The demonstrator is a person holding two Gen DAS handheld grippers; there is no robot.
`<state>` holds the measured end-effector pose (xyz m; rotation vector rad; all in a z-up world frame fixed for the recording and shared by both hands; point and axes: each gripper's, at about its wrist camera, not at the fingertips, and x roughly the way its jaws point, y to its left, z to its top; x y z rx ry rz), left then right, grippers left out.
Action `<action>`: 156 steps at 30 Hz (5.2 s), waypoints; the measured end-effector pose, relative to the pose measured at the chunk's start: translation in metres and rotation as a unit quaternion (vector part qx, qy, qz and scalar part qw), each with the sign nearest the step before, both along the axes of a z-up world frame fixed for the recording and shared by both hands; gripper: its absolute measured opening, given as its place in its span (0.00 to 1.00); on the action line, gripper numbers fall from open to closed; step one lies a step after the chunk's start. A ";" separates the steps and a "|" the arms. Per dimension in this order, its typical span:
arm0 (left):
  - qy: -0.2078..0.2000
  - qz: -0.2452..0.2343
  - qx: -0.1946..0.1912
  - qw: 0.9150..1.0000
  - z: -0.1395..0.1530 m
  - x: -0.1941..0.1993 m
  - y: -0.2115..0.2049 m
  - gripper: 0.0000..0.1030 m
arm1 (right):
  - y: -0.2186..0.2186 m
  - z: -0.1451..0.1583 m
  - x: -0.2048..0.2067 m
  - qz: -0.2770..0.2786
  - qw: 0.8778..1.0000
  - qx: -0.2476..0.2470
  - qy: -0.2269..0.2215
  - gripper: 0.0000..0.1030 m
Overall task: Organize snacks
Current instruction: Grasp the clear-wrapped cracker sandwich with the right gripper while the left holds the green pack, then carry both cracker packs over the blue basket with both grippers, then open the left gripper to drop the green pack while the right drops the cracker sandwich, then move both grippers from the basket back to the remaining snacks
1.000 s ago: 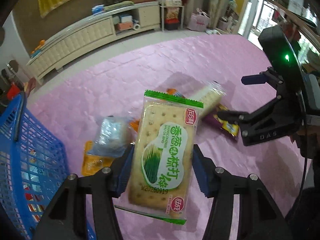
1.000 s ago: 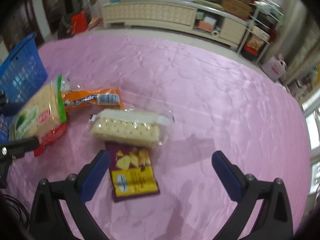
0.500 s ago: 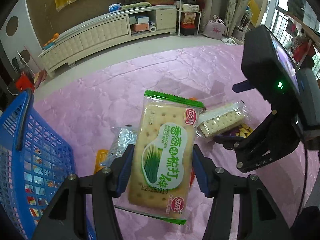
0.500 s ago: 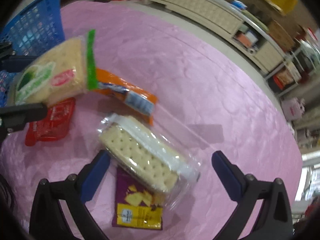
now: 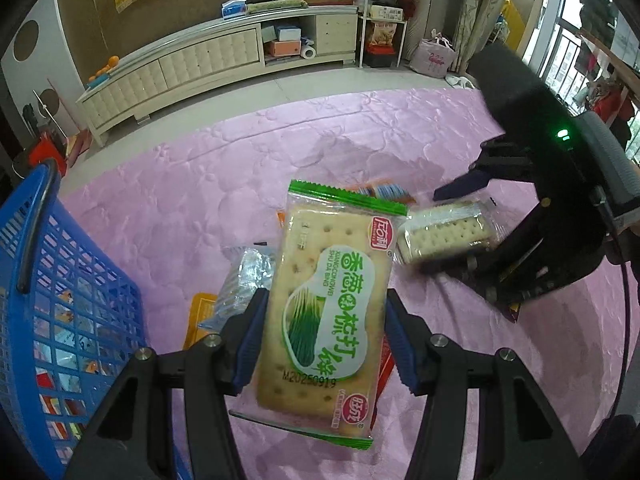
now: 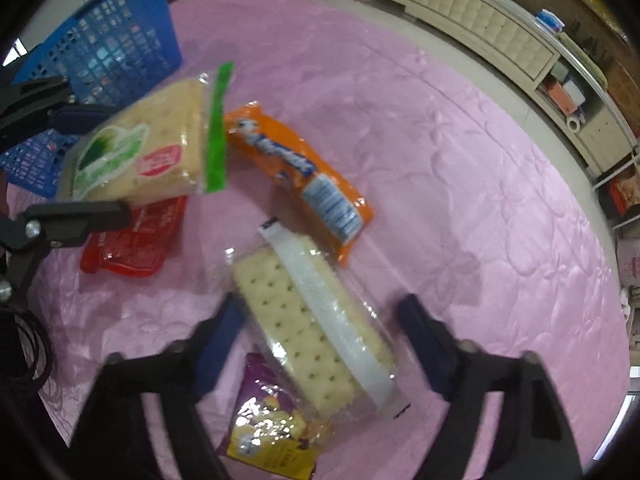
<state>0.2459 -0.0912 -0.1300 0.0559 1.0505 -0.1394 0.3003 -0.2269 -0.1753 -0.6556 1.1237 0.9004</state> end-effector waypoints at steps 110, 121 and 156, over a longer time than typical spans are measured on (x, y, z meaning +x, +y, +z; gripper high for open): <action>-0.122 0.020 0.029 0.992 0.136 -0.192 0.218 0.80 | 0.169 0.173 -0.210 -0.135 0.976 0.142 -0.099 0.51; -0.109 0.061 0.022 0.992 0.122 -0.199 0.240 0.80 | 0.201 0.162 -0.210 -0.109 0.981 0.133 -0.089 0.51; -0.127 0.057 -0.015 0.990 0.139 -0.226 0.208 0.80 | 0.154 0.172 -0.230 -0.173 0.970 0.144 -0.091 0.91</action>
